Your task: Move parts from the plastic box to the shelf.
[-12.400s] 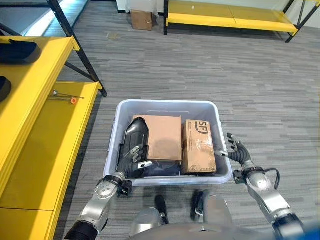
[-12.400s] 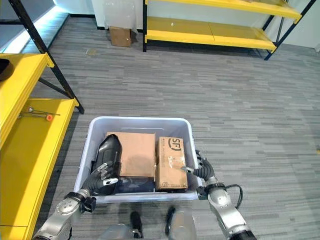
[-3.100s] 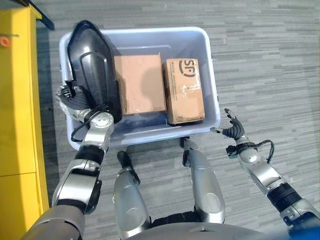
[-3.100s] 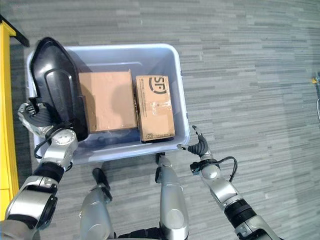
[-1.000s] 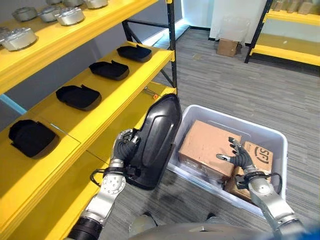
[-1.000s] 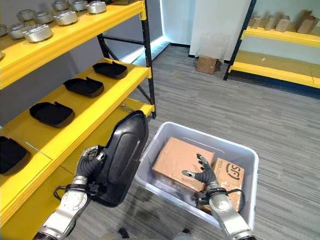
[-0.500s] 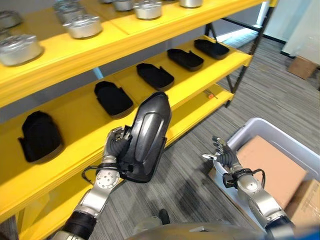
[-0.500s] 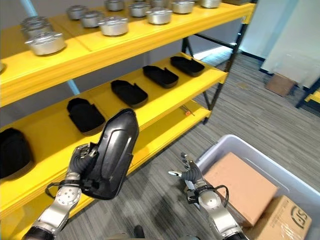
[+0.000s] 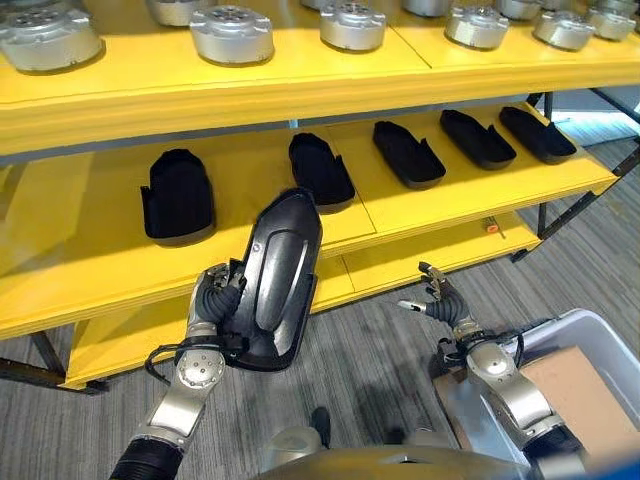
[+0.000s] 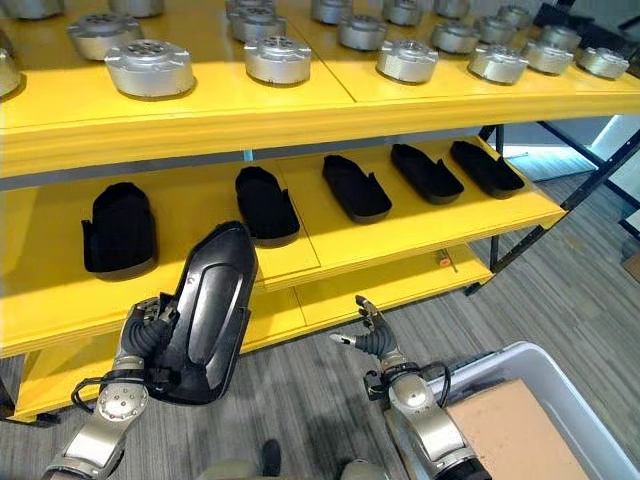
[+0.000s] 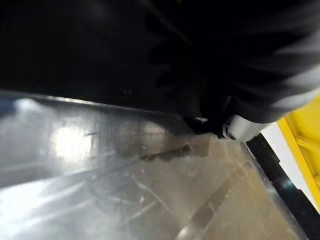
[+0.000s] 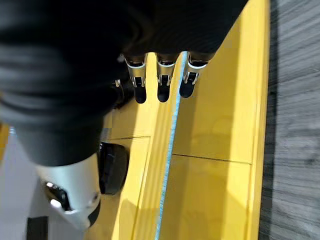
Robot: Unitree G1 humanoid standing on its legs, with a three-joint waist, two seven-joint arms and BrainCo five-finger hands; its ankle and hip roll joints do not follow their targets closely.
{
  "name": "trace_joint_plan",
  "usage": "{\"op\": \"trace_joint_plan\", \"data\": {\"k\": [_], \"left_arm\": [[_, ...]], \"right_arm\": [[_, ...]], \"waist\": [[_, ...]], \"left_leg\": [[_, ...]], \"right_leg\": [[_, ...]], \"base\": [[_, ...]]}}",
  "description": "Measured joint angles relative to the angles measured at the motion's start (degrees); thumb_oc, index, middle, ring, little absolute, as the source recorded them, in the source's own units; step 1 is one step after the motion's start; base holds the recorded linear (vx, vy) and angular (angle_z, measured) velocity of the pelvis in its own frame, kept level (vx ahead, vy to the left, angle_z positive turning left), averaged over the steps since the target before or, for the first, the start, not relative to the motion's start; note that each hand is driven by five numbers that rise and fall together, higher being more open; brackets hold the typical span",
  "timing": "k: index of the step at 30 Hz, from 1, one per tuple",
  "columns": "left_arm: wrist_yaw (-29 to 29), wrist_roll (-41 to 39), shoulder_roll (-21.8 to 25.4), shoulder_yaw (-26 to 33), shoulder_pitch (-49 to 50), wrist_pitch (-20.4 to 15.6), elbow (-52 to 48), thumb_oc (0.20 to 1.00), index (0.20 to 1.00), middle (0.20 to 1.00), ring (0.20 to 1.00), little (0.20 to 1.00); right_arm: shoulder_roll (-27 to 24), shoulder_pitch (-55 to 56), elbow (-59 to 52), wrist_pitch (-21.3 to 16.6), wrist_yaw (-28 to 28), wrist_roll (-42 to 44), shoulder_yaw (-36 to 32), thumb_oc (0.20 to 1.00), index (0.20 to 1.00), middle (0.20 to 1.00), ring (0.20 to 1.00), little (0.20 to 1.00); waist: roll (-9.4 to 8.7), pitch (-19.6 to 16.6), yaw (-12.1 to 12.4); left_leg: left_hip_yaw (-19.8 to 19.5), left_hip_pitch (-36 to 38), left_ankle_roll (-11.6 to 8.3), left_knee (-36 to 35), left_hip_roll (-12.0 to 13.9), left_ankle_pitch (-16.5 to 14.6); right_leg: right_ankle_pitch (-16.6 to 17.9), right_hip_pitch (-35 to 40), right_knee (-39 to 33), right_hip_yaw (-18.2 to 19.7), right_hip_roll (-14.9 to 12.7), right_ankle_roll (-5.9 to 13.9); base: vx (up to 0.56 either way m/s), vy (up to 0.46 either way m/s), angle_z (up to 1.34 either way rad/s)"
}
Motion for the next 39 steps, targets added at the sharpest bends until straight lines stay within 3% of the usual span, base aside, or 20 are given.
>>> {"op": "trace_joint_plan", "data": {"k": [1,2,4,14,17,18,19,20,21,22,24,25,26,28,30,32,34,35,39], "left_arm": [[0.0,0.0,-1.0,-0.5,0.4,0.0,-0.2,0.2,0.2,0.2,0.2,0.2],[-0.1,0.0,-1.8,-2.1,0.3,0.0,-1.4,0.2,0.2,0.2,0.2,0.2],[-1.0,0.1,-2.4,-3.1,0.2,-0.3,-1.9,0.2,0.2,0.2,0.2,0.2],[-2.0,0.0,-2.3,-3.2,-0.8,0.0,-2.0,0.2,0.2,0.2,0.2,0.2],[-2.1,-0.1,-2.3,-3.3,-0.9,0.0,-2.0,0.2,0.2,0.2,0.2,0.2],[-2.4,-0.4,-2.0,-3.8,-1.9,0.1,-1.8,0.2,0.2,0.2,0.2,0.2],[-2.6,-0.9,-2.1,-4.5,-3.2,0.1,-1.8,0.2,0.2,0.2,0.2,0.2],[-2.7,-1.3,-2.5,-5.3,-4.8,0.1,-1.5,0.2,0.2,0.2,0.2,0.2],[-2.7,-1.8,-2.9,-7.3,-7.9,0.1,-0.6,0.2,0.2,0.2,0.2,0.2],[-2.7,-2.2,-2.7,-8.5,-9.0,0.1,-0.6,0.2,0.2,0.2,0.2,0.2],[-2.7,-2.4,-2.8,-9.2,-8.9,-0.1,-0.6,0.2,0.2,0.2,0.2,0.2],[-2.7,-2.4,-2.8,-9.2,-8.8,-0.1,-0.5,0.2,0.2,0.2,0.2,0.2],[-2.7,-2.4,-2.8,-8.8,-8.6,-0.1,-0.5,0.2,0.2,0.2,0.2,0.2],[-2.6,-3.9,-2.2,-7.5,-8.5,-0.2,-0.5,0.2,0.2,0.2,0.2,0.2],[-2.1,-4.9,-1.9,-6.6,-8.0,0.0,-0.4,0.2,0.2,0.2,0.2,0.2],[-2.2,-5.0,-2.0,-6.8,-7.7,0.0,0.2,0.2,0.2,0.2,0.2,0.2],[-2.0,-4.7,-2.0,-7.1,-7.7,0.1,1.6,0.2,0.2,0.2,0.2,0.2],[-2.0,-4.4,-2.0,-7.1,-7.6,0.1,2.4,0.2,0.2,0.2,0.2,0.2],[-2.0,-4.5,-1.6,-7.1,-6.9,0.1,2.6,0.2,0.2,0.2,0.2,0.2]], "right_arm": [[-1.0,0.1,0.1,0.0,0.0,0.0,-0.1,1.0,1.0,1.0,1.0,1.0],[-2.5,0.9,0.1,-0.1,-0.1,0.0,-1.1,1.0,1.0,1.0,1.0,1.0],[-3.1,1.4,1.4,-0.1,-0.2,0.1,-2.3,1.0,1.0,1.0,1.0,1.0],[-3.1,1.3,2.7,-1.2,0.3,0.2,-2.4,1.0,1.0,1.0,1.0,1.0],[-3.1,2.0,2.7,-1.2,0.7,0.6,-2.4,1.0,1.0,1.0,1.0,1.0],[-3.3,3.1,2.6,-1.2,0.3,0.6,-1.9,1.0,1.0,1.0,1.0,1.0],[-3.7,3.9,1.9,-1.2,-0.1,0.6,-2.1,1.0,1.0,1.0,1.0,1.0],[-3.9,3.9,2.0,-1.2,-0.8,0.6,-2.1,1.0,1.0,1.0,1.0,1.0],[-4.1,3.6,2.5,-1.3,-1.7,0.6,-2.2,1.0,1.0,1.0,1.0,1.0],[-4.1,2.9,2.6,-1.6,-2.1,0.6,-2.2,1.0,1.0,1.0,1.0,1.0],[-4.2,0.8,4.7,-3.5,-2.1,0.4,-2.3,1.0,1.0,1.0,1.0,1.0],[-4.9,0.5,4.5,-3.8,-2.1,0.3,-2.6,1.0,1.0,1.0,1.0,1.0],[-5.4,0.9,4.6,-3.8,-2.1,0.0,-2.7,1.0,1.0,1.0,1.0,1.0],[-5.5,1.8,5.5,-3.8,-2.0,0.0,-3.2,1.0,1.0,1.0,1.0,1.0],[-5.3,1.8,6.9,-3.9,-2.3,0.0,-3.3,1.0,1.0,1.0,1.0,1.0],[-5.3,1.5,7.7,-3.9,-2.4,0.1,-3.3,1.0,1.0,1.0,1.0,1.0],[-5.3,1.2,7.7,-4.0,-2.6,0.1,-4.1,1.0,1.0,1.0,1.0,1.0],[-5.1,1.6,7.4,-4.4,-2.7,0.1,-4.4,1.0,1.0,1.0,1.0,1.0],[-3.6,2.2,7.4,-4.4,-2.6,0.1,-4.6,1.0,1.0,1.0,1.0,1.0]], "waist": [[0.27,-0.3,-0.7],[0.8,-0.1,-2.1],[1.33,0.1,-2.9],[1.88,0.0,-3.8],[2.57,0.0,-4.4],[1.67,-0.1,-5.3],[0.88,0.3,-6.9],[0.56,0.3,-7.9],[0.35,0.4,-8.8],[1.03,0.7,-9.3],[3.4,0.5,-9.3],[5.03,0.6,-9.5],[5.34,0.6,-10.1],[3.62,0.5,-10.1],[3.32,0.6,-9.4],[3.69,0.8,-8.8],[4.74,0.6,-9.3],[4.11,0.4,-9.3],[3.07,0.0,-9.2]], "left_leg": [[-0.7,0.0,-0.18,0.0,0.0,0.0],[-3.2,-0.6,-0.55,0.0,-0.1,0.2],[-4.3,-0.7,-1.07,0.1,-0.1,0.6],[-4.4,-0.1,-1.9,0.3,0.3,0.7],[-4.0,-0.4,-3.56,0.3,0.4,0.2],[5.2,-1.8,-11.28,2.8,1.8,-4.8],[14.5,-3.4,-9.29,7.4,4.1,-6.9],[18.4,-6.0,-8.68,14.4,7.2,-7.5],[19.5,-9.1,-9.65,24.1,12.2,-7.1],[19.3,-9.6,-9.95,26.5,15.0,-6.3],[15.0,-6.6,-9.91,21.5,16.5,-1.9],[13.0,-4.6,-9.98,17.9,16.3,1.6],[11.5,-2.2,-10.32,14.0,14.5,1.0],[10.1,-1.6,-10.03,12.3,11.7,0.8],[9.6,-2.5,-9.36,12.2,11.0,-0.9],[9.3,-3.3,-8.62,13.3,10.7,-2.8],[10.9,-0.9,-8.29,8.3,10.0,-3.8],[11.5,-0.1,-7.39,5.9,8.2,-2.9],[11.3,0.3,-6.09,3.9,5.9,-2.2]], "right_leg": [[0.8,1.2,-2.3,1.4,0.8,-1.36],[1.7,3.0,-5.7,6.6,3.0,-2.22],[2.4,4.1,-7.2,6.4,3.1,-3.53],[2.8,7.5,-12.0,5.4,4.2,-4.13],[2.9,7.6,-11.9,5.1,4.1,-4.37],[3.6,7.8,-12.5,2.8,2.0,-5.51],[3.4,8.1,-12.6,0.1,0.3,-5.89],[3.2,7.6,-11.7,-2.3,-1.3,-6.22],[3.0,7.5,-11.1,-3.8,-3.0,-5.99],[2.7,7.5,-10.4,-4.1,-3.7,-5.32],[2.2,5.8,-7.4,-1.3,-5.2,-3.49],[1.9,5.6,-6.3,-0.5,-5.2,-1.93],[1.9,5.5,-5.4,0.1,-6.4,-0.87],[2.7,5.5,-6.4,2.6,-9.2,1.62],[3.9,4.9,-7.3,2.7,-10.1,2.86],[4.6,4.5,-7.1,2.7,-10.3,3.3],[4.8,4.4,-6.3,2.5,-10.0,3.68],[5.0,3.6,-6.0,2.9,-11.3,3.69],[5.8,3.7,-6.5,4.1,-13.1,4.63]], "base": [[0.14,-0.024,0.51],[0.12,-0.04,0.68],[0.11,-0.056,0.53],[0.07,-0.076,0.09],[-0.03,-0.044,0.1],[-0.04,0.014,0.68],[-0.02,0.044,1.01],[-0.06,0.082,1.17],[-0.05,0.134,0.9],[-0.02,0.186,0.52],[0.07,0.24,-0.25],[0.08,0.34,-0.32],[0.07,0.353,-0.01],[0.05,0.331,0.14],[0.02,0.367,0.1],[0.0,0.374,0.07],[0.0,0.43,0.1],[0.0,0.482,0.0],[0.02,0.409,0.0]]}}
